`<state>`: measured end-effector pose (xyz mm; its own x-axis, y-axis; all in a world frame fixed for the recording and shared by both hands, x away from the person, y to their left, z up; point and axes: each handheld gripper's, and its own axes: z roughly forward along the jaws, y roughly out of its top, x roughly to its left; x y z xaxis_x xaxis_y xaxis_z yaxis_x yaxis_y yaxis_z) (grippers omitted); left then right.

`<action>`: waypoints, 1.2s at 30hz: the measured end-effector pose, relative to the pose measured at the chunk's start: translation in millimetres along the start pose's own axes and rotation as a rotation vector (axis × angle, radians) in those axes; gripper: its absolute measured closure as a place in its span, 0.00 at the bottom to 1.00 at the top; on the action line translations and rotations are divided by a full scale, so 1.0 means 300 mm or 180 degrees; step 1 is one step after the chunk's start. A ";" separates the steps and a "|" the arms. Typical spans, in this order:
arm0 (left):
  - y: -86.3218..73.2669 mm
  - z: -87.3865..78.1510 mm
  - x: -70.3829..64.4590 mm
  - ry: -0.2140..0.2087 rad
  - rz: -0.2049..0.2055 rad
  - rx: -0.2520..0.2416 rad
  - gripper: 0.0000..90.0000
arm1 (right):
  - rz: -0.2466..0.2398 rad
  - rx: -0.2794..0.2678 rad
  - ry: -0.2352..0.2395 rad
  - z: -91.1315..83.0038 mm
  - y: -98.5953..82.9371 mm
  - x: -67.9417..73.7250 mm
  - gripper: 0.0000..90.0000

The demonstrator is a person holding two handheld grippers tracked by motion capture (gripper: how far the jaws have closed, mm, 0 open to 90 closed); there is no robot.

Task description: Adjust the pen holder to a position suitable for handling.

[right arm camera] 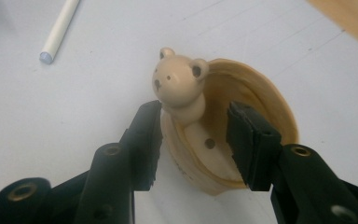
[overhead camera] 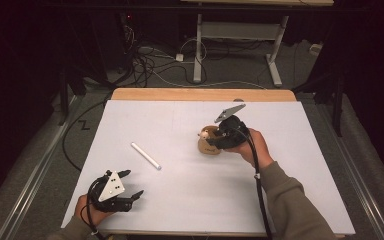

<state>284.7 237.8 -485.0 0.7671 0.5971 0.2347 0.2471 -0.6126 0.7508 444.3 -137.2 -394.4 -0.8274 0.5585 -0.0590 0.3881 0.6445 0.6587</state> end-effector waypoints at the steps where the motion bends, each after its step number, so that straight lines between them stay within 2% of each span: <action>1: 0.000 0.000 0.000 0.0004 0.0000 0.0000 0.24 | -0.0012 -0.0074 -0.0025 -0.010 -0.006 0.003 0.60; 4: 0.001 -0.001 0.000 0.0011 0.0007 0.0007 0.24 | -0.0037 -0.0214 -0.0119 -0.038 -0.022 0.009 0.55; 9: 0.001 -0.001 0.001 0.0016 -0.0001 0.0004 0.24 | -0.0066 -0.0510 -0.0218 -0.093 -0.061 0.023 0.55; 15: 0.002 -0.001 -0.001 0.0023 0.0013 0.0021 0.24 | -0.0143 -0.0830 -0.0346 -0.156 -0.119 0.061 0.52; 21: 0.003 -0.001 -0.002 0.0029 0.0027 0.0033 0.24 | -0.0246 -0.1106 -0.0600 -0.201 -0.187 0.108 0.46; 23: 0.003 -0.002 -0.002 0.0034 0.0038 0.0038 0.24 | -0.0268 -0.1182 -0.0635 -0.212 -0.208 0.122 0.44; 27: 0.003 -0.002 -0.003 0.0040 0.0041 0.0047 0.24 | -0.0377 -0.1277 -0.0739 -0.228 -0.247 0.149 0.41; 32: 0.003 -0.001 -0.006 0.0041 0.0068 0.0067 0.24 | -0.0377 -0.1355 -0.0794 -0.247 -0.286 0.170 0.38; 36: 0.003 -0.001 -0.005 0.0045 0.0069 0.0072 0.24 | -0.0446 -0.1362 -0.0899 -0.252 -0.322 0.189 0.36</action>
<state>283.6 236.5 -484.6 0.7640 0.5908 0.2595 0.2440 -0.6368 0.7314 329.3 -207.3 -404.7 -0.6950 0.6392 -0.3292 0.0325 0.4854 0.8737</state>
